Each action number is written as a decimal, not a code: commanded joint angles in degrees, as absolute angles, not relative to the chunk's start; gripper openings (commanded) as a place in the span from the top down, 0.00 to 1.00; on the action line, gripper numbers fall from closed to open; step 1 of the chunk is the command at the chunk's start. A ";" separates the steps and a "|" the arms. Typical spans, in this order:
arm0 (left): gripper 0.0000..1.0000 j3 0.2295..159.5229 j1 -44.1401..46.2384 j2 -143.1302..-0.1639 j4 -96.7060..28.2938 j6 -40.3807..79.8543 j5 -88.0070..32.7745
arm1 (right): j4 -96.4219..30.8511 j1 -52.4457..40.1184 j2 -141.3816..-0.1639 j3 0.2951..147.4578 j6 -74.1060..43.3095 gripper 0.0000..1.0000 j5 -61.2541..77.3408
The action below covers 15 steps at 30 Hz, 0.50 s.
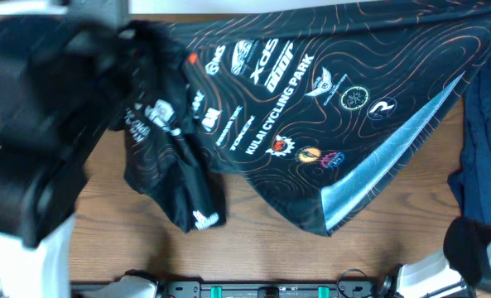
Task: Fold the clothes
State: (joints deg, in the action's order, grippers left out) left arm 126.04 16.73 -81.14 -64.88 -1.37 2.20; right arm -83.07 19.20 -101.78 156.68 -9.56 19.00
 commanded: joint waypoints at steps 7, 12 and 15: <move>0.94 126.45 16.58 -101.97 -62.78 -1.91 5.15 | -84.36 17.87 -117.91 156.68 -9.17 0.99 16.08; 0.94 126.45 16.58 -113.82 -59.59 -1.89 5.13 | -83.11 15.07 -126.80 156.68 -9.15 0.99 16.05; 0.94 126.45 16.58 -120.40 -58.08 -1.61 4.84 | -82.26 13.15 -131.39 156.68 -9.15 0.99 16.03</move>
State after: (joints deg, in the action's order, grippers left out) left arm 126.02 16.82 -116.71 -58.83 -1.37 3.38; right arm -82.72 14.98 -129.01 156.57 -9.58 16.99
